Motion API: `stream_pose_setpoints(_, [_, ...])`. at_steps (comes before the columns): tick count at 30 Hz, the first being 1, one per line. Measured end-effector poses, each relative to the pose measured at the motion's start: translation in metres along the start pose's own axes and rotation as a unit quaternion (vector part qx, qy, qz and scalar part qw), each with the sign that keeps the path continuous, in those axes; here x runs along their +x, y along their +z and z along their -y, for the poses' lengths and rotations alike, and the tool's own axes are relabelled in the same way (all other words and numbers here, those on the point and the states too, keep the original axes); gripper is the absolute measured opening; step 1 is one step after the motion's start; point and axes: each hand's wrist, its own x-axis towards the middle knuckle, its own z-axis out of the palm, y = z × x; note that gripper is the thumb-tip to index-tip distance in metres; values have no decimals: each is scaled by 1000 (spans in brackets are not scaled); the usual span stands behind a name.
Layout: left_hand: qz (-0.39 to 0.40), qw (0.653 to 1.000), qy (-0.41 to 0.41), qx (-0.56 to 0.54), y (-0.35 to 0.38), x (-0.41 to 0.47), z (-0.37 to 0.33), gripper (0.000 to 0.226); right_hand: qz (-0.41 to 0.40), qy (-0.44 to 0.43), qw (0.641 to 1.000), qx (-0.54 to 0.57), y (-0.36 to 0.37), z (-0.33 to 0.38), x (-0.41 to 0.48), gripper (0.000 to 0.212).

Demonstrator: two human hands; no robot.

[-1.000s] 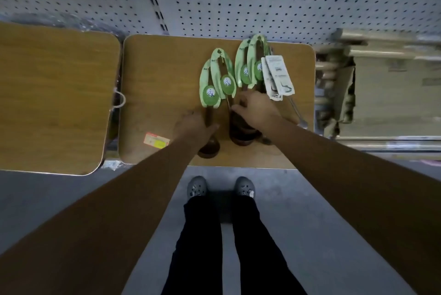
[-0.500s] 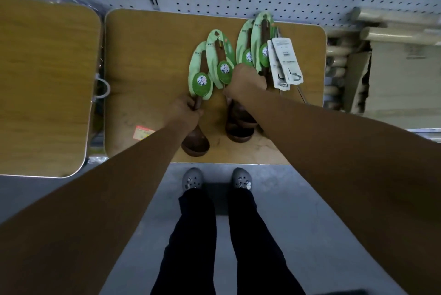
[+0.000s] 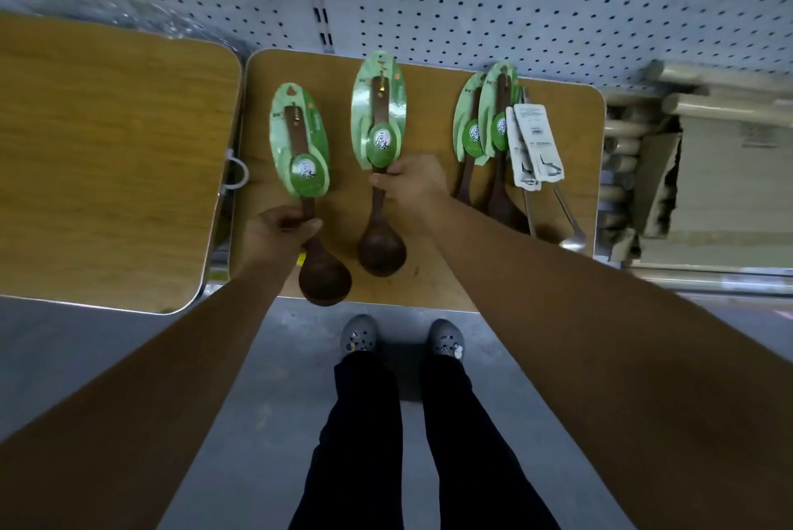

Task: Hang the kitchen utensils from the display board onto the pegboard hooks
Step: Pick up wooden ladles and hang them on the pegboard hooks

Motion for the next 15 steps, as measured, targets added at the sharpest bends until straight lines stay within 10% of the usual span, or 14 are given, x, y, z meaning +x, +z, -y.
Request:
stream_pose_setpoints(5, [-20,998,17,-63,-22,-33,-17,8,13,44,969,243,-1,17,-42,8])
stream_pose_setpoints(15, [85,993,66,-43,-6,-141,-87,29,-22,64,921,384,-77,-31,-200,17])
